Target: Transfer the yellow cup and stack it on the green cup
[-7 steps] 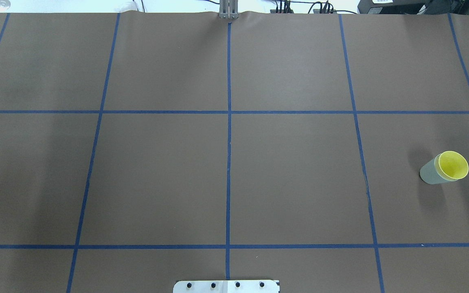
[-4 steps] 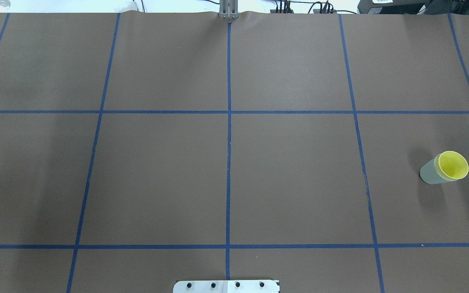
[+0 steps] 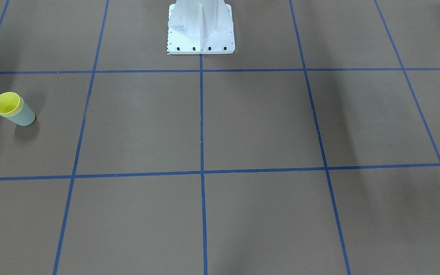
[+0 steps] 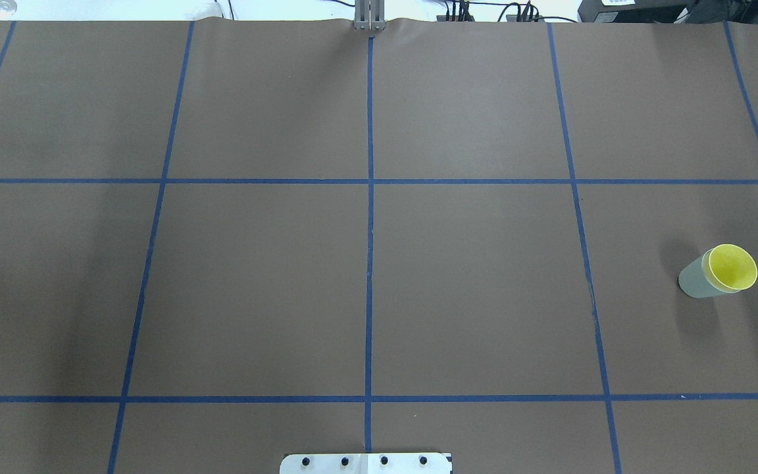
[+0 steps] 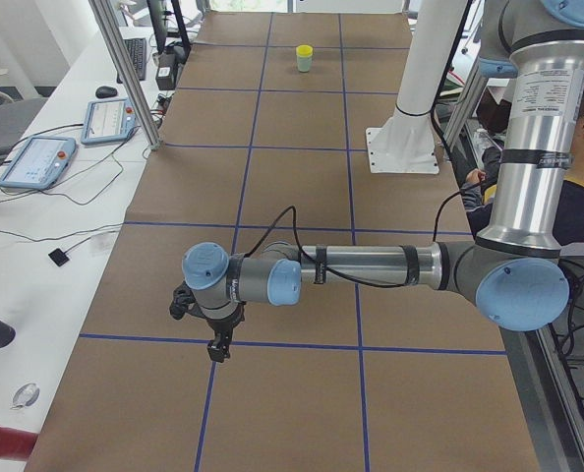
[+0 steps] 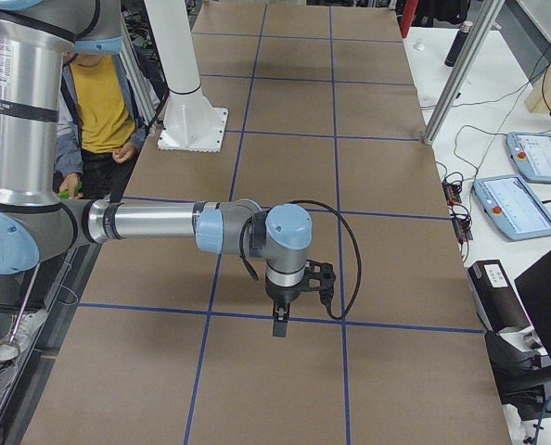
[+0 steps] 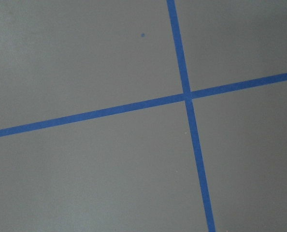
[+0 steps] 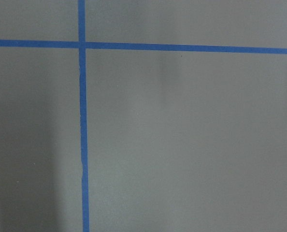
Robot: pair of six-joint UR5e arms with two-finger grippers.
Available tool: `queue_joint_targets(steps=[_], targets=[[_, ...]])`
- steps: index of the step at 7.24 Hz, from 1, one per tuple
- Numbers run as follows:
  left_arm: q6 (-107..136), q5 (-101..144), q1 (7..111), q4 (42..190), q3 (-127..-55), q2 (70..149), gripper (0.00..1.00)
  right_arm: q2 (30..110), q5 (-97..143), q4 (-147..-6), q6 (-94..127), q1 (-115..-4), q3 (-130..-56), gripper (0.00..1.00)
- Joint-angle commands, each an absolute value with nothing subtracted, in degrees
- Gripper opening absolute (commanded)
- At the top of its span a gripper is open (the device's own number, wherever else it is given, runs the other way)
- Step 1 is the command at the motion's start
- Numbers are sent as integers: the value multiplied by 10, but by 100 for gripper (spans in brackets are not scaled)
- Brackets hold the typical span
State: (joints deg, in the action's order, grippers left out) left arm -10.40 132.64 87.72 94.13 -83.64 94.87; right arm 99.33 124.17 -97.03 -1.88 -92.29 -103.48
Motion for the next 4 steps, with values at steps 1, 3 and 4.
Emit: queue_joint_targets(steps=[1, 3, 4], targets=[[-104, 1325, 877, 989, -832, 942, 100, 993, 1242, -970, -18, -923, -1034, 100], [-103, 1325, 877, 992, -830, 941, 100, 993, 1242, -970, -18, -923, -1034, 100], [-103, 1325, 877, 992, -830, 941, 100, 993, 1242, -970, -18, -923, -1034, 100]])
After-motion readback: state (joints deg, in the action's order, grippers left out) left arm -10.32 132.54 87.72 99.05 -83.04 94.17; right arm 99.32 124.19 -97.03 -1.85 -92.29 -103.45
